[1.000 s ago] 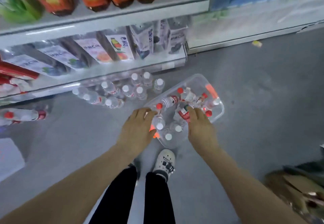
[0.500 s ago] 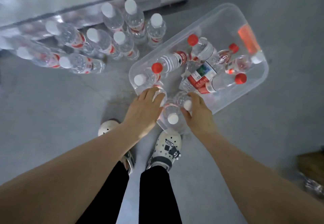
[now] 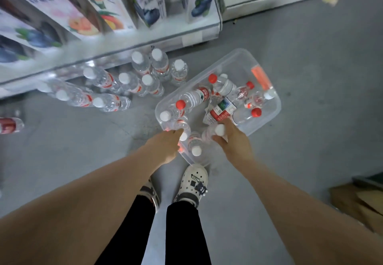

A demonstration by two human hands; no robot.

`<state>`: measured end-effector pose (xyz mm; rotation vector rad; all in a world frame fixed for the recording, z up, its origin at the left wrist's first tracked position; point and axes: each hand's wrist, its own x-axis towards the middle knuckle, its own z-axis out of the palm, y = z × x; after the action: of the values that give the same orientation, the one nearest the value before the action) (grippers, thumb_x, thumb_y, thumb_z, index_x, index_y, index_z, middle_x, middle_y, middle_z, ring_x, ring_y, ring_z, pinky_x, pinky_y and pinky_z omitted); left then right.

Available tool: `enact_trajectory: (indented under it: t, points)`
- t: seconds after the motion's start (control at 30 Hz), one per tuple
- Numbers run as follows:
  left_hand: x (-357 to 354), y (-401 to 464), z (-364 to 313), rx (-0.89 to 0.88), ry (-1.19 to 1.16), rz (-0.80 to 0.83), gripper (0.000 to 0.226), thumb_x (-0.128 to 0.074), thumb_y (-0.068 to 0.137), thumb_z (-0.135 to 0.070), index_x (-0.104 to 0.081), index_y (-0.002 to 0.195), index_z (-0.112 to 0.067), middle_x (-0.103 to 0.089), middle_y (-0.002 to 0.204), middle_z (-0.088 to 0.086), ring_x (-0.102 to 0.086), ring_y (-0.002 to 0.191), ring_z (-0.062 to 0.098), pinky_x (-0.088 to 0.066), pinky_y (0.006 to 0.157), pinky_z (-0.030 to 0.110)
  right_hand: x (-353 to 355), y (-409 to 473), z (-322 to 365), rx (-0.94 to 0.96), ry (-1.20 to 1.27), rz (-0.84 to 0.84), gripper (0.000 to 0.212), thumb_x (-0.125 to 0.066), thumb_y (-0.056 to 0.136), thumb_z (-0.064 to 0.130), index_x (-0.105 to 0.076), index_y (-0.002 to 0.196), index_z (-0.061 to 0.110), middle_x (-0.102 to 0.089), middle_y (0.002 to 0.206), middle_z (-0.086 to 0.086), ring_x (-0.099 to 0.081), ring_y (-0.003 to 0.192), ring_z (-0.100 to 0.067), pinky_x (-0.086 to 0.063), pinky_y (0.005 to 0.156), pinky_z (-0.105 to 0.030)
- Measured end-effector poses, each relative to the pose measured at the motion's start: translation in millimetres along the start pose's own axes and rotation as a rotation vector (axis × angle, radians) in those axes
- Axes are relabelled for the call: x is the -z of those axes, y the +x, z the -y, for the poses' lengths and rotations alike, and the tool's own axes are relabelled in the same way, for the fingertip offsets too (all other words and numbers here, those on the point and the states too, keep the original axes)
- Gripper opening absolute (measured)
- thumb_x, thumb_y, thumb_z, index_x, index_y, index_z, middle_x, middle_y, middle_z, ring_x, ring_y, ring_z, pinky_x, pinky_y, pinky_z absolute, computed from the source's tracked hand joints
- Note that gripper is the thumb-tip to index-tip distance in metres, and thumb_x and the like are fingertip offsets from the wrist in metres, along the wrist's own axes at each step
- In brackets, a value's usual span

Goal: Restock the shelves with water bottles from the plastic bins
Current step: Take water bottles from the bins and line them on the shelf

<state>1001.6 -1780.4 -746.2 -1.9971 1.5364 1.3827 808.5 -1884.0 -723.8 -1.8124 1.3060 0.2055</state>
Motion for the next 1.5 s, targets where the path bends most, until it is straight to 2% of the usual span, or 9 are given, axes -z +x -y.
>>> enact_trajectory:
  t: [0.13,0.23,0.33,0.43,0.7,1.0,1.13,1.4,1.5]
  points:
    - [52,-65,-26,0.016,-0.123,0.022,0.063,-0.057,0.094,-0.033,-0.028,0.149,-0.023,-0.040,0.150,0.003,-0.044,0.133,0.026,-0.038,0.107,0.039,94,-36,60,-0.051,0.158,0.023,0.030,-0.071,0.087,0.035,-0.051,0.109,0.029,-0.062,0.092,0.011,-0.058,0.085,-0.013,-0.046,0.076,-0.032]
    - [98,-135,-60,-0.052,-0.268,0.009,0.087,-0.071,0.084,-0.036,-0.020,0.153,-0.020,-0.028,0.157,0.000,-0.032,0.141,0.022,-0.028,0.114,0.034,170,-74,120,-0.053,0.317,0.086,0.027,-0.072,0.087,0.036,-0.056,0.107,0.026,-0.067,0.101,0.012,-0.062,0.089,-0.001,-0.045,0.077,-0.014]
    - [143,-211,-91,-0.131,-0.478,-0.053,0.095,-0.083,0.073,-0.034,-0.028,0.149,-0.018,-0.040,0.149,-0.002,-0.040,0.136,0.020,-0.031,0.110,0.030,235,-117,188,-0.013,0.493,0.128,0.030,-0.069,0.091,0.025,-0.062,0.116,0.010,-0.070,0.103,-0.001,-0.066,0.087,0.000,-0.050,0.076,-0.015]
    - [179,-282,-113,-0.112,-0.654,-0.127,0.087,-0.086,0.069,-0.036,-0.040,0.140,-0.018,-0.054,0.135,-0.005,-0.052,0.123,0.015,-0.040,0.104,0.028,285,-158,255,0.048,0.580,0.169,0.019,-0.063,0.094,0.026,-0.066,0.112,0.018,-0.074,0.100,0.005,-0.070,0.094,-0.007,-0.056,0.081,-0.024]
    - [264,-424,-154,-0.124,-0.825,-0.567,0.066,-0.084,0.060,-0.054,-0.051,0.110,-0.027,-0.064,0.105,-0.016,-0.063,0.092,0.004,-0.054,0.081,0.028,338,-252,416,0.277,0.397,-0.245,0.054,-0.053,0.092,0.059,-0.044,0.131,0.022,-0.055,0.122,0.010,-0.057,0.106,-0.014,-0.046,0.087,-0.033]
    - [344,-526,-158,-0.111,-0.590,-0.788,0.084,-0.078,0.071,-0.054,-0.039,0.138,-0.019,-0.055,0.132,-0.002,-0.055,0.108,0.017,-0.044,0.083,0.026,389,-314,534,0.579,-0.001,-0.302,0.060,-0.054,0.094,0.049,-0.033,0.139,0.015,-0.061,0.118,-0.009,-0.059,0.103,-0.028,-0.044,0.079,-0.034]
    - [404,-595,-140,-0.136,-0.355,-0.843,0.059,-0.074,0.077,-0.052,-0.054,0.126,-0.023,-0.063,0.122,-0.005,-0.060,0.095,0.008,-0.052,0.087,0.028,432,-352,605,0.767,-0.131,-0.307,0.062,-0.053,0.093,0.053,-0.035,0.139,0.017,-0.061,0.125,-0.008,-0.059,0.108,-0.027,-0.047,0.083,-0.037]
    - [545,-761,-98,-0.010,-0.079,-1.410,0.039,-0.066,0.088,-0.042,-0.060,0.120,-0.022,-0.066,0.112,-0.007,-0.063,0.094,0.011,-0.053,0.087,0.032,519,-439,775,1.070,-0.073,-0.448,0.053,-0.059,0.090,0.053,-0.046,0.132,0.024,-0.057,0.116,0.006,-0.057,0.092,-0.014,-0.047,0.086,-0.032]
    - [593,-810,-84,-0.006,-0.104,-1.583,0.033,-0.065,0.089,-0.039,-0.062,0.117,-0.022,-0.065,0.107,-0.007,-0.062,0.096,0.013,-0.053,0.087,0.033,539,-458,838,1.099,0.056,-0.424,0.039,-0.059,0.092,0.049,-0.053,0.119,0.021,-0.065,0.103,0.000,-0.063,0.083,-0.016,-0.054,0.065,-0.031]
